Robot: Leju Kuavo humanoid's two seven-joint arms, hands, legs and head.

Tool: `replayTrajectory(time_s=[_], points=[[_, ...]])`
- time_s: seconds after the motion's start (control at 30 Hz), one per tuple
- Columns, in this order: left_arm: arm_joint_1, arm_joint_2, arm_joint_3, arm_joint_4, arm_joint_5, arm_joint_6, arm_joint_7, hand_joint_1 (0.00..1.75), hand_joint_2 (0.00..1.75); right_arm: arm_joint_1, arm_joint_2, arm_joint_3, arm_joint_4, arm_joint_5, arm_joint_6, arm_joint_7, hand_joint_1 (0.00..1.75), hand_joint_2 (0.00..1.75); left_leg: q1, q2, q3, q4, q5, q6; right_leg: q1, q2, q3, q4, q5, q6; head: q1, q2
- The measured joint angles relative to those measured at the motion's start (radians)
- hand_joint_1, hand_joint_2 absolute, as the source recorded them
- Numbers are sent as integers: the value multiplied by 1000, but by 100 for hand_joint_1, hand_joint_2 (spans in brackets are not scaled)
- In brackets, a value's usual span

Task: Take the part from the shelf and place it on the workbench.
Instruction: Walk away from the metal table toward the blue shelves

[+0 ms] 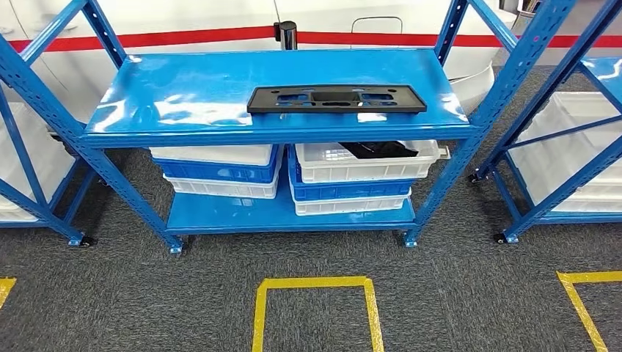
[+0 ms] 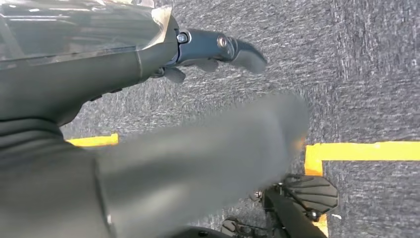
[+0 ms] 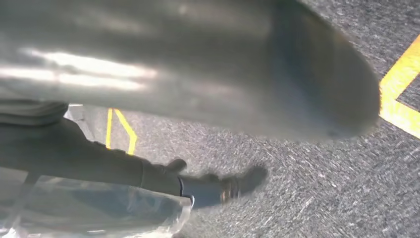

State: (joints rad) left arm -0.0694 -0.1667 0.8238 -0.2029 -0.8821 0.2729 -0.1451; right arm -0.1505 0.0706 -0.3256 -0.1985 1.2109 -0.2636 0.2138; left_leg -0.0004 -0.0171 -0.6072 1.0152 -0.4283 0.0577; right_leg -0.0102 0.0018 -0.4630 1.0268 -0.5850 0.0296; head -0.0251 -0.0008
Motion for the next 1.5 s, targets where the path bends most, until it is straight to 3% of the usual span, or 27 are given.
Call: replayTrajectory(time_s=[0.03, 0.1, 0.13, 0.17, 0.2, 0.27, 0.3, 0.37, 0.43, 0.5, 0.53, 0.6, 0.63, 0.67, 0.7, 0.73, 0.8, 0.83, 0.97, 1.0, 1.1, 1.37, 1.5], points=[[-1, -1, 0, 0, -1, 1, 0, 0, 175, 0, -1, 0, 0, 1, 0, 0, 0, 0, 2, 0, 11, -8, 0, 3, 0, 0, -21, 46, -20, -1, 1, 0], [-2, -3, 0, 0, -2, 2, 0, 0, 175, 0, -3, -1, 0, 1, 0, 1, 0, 0, 1, 1, 21, -10, -9, 10, -1, 0, -107, 182, -68, -5, 3, 0], [-2, -3, 1, 0, -3, 3, 1, 0, 175, 2, -4, -1, 0, 1, 0, 1, 0, 0, 0, -1, 26, -10, -14, 12, -1, 0, -150, 238, -80, -2, 3, 0], [-2, -4, 1, 0, -4, 4, 2, 0, 175, 4, -5, -2, 0, 1, 0, 1, 0, 0, 0, -4, 32, -10, -21, 11, -1, 0, -179, 263, -74, 5, 3, 0], [-2, -5, 1, 0, -5, 5, 3, 0, 175, 6, -6, -3, 0, 1, 0, 2, 0, 44, 0, -6, 40, -9, -28, 10, -2, -1, -187, 245, -48, 16, 3, 0], [-1, -6, 1, 0, -5, 6, 7, 0, 175, 7, -9, -5, 0, 2, 0, 2, 0, 131, 0, -11, 57, -8, -44, 3, -7, -1, -155, 117, 41, 37, 3, 0], [-1, -6, 1, 0, -5, 6, 8, 0, 175, 7, -9, -6, 0, 2, 0, 3, 0, 175, -2, -12, 64, -5, -55, -2, -7, -2, -134, 54, 79, 39, 5, 0], [-2, -6, 1, 0, -6, 8, 10, 0, 175, 6, -10, -7, 0, 4, 0, 4, 0, 175, -6, -14, 70, -3, -71, -13, -7, -2, -109, -5, 112, 22, 5, 0], [-3, -6, 1, 0, -10, 8, 11, 0, 175, 5, -9, -7, 0, 6, 0, 7, 0, 175, -6, -14, 74, -4, -78, -21, -8, -2, -103, -8, 112, 0, 4, 0], [-3, -5, 1, 0, -14, 10, 15, 0, 175, 5, -10, -7, 0, 8, 1, 10, 0, 175, -3, -8, 67, 19, -96, -32, -15, -2, -98, -11, 110, -14, 1, 0], [-3, -4, 1, 0, -15, 10, 17, 0, 175, 5, -10, -7, 0, 9, 1, 11, 0, 175, -1, -3, 48, 58, -118, -39, -20, -3, -95, -13, 109, -20, -2, 0], [-3, -5, 1, 0, -15, 10, 19, 0, 175, 5, -9, -7, 0, 12, 3, 13, 0, 175, 6, 7, -22, 189, -178, -51, -20, -5, -90, -14, 103, -30, -7, 0], [-3, -5, 1, 0, -13, 8, 18, 0, 175, 5, -8, -7, 0, 14, 6, 13, 0, 175, 10, 9, -62, 253, -197, -56, -20, -6, -88, -13, 100, -33, -7, 0], [-3, -5, 2, 0, -11, 4, 18, 0, 175, 5, -8, -7, 0, 15, 8, 14, 0, 175, 13, 12, -89, 288, -197, -59, -19, -6, -85, -13, 96, -34, -7, 0], [-2, -5, 3, 0, -8, -1, 17, 0, 175, 5, -8, -7, 0, 16, 9, 15, 0, 175, 16, 13, -98, 284, -175, -61, -20, -5, -80, -13, 93, -34, -8, 0], [-2, -5, 4, 0, -6, -7, 16, 0, 175, 6, -8, -7, 0, 16, 11, 17, 0, 175, 18, 14, -87, 242, -135, -60, -20, -5, -74, -13, 88, -32, -8, 0], [-3, -4, 5, 0, -6, -12, 16, 0, 175, 6, -7, -7, 0, 16, 12, 20, 0, 175, 18, 18, -31, 104, -54, -53, -19, -4, -62, -14, 78, -24, -8, 0], [-3, -4, 4, 0, -4, -13, 16, 0, 175, 6, -7, -7, 0, 13, 14, 21, 0, 175, 16, 19, -10, 54, -34, -49, -16, -4, -59, -14, 73, -19, -7, 0], [9, 3, -27, -2, 37, -22, 26, 0, 175, 12, -9, -6, -8, -50, 31, 14, 0, 175, 4, 14, 16, 9, -32, -28, -11, -7, -51, -24, 64, 5, -7, 0], [14, 6, -40, -4, 55, -27, 28, 0, 175, 17, -10, -5, -10, -74, 36, 10, 0, 131, 3, 13, 25, 1, -30, -28, -9, -7, -45, -29, 66, 6, -6, 0], [23, 12, -81, -10, 108, -43, 35, 0, 175, 33, -15, 3, -16, -149, 52, -4, 0, 0, -2, 10, 44, -13, -28, -33, -3, -8, -23, -49, 65, -11, 0, 0], [53, 35, -207, -35, 258, -87, 56, 0, 175, 82, -28, 48, -39, -355, 92, -44, 0, 0, -14, 9, 46, -12, -37, -19, -11, -9, -14, -61, 63, -12, 1, 0], [73, 51, -280, -53, 336, -109, 67, 0, 0, 108, -32, 78, -55, -462, 113, -65, 0, 0, -16, 9, 47, -12, -38, -17, -13, -9, -13, -64, 62, 5, 1, 0]])
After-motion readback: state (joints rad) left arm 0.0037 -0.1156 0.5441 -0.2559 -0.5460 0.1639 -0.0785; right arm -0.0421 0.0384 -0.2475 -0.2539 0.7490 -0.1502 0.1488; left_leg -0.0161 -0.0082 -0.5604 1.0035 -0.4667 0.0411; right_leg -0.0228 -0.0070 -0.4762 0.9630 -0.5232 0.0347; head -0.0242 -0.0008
